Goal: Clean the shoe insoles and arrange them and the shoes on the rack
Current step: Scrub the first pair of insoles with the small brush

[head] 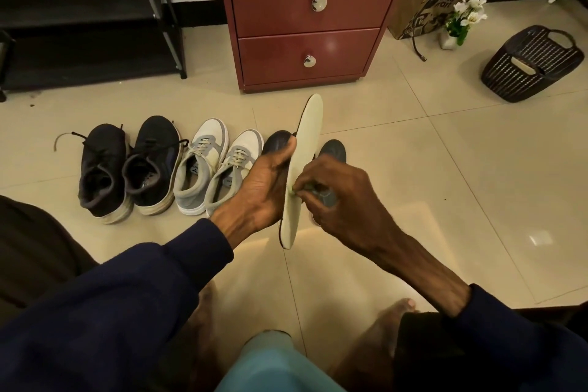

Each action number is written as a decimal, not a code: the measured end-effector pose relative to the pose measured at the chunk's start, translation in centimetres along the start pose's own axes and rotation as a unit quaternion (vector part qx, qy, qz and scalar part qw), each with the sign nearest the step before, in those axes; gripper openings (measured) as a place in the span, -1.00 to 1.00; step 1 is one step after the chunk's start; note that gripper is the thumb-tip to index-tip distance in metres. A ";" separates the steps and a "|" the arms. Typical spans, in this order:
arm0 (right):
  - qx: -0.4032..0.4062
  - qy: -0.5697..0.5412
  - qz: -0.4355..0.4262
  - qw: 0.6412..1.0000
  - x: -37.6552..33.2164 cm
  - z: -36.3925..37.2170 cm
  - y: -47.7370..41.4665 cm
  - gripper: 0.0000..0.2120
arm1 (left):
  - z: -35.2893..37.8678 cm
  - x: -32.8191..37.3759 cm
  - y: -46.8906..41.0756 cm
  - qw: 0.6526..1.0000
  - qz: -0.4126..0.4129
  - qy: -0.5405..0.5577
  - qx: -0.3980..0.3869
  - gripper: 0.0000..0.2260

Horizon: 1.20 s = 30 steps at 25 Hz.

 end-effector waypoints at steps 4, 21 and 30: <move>-0.076 -0.056 -0.019 0.995 -1.3 0.4 0.7 -0.83 | -0.3 -0.4 -0.2 0.999 -0.018 0.013 0.028 -0.50; 0.057 0.032 0.083 0.994 3.7 -5.8 -3.6 -0.87 | -1.5 -2.3 -1.6 0.977 0.081 -0.174 -0.096 -0.28; 0.147 0.123 0.136 0.972 7.2 -8.6 -4.8 -0.89 | -0.9 -3.0 -0.6 0.910 0.081 -0.371 -0.168 -0.31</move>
Point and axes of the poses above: each hand's wrist, its own y-axis away from the middle knuckle, its own z-axis out of the palm, x = y × z, the point moved 2 cm from there along -y, towards the middle knuckle, and after that the axes turned 15 degrees about z, right-handed, at the moved point
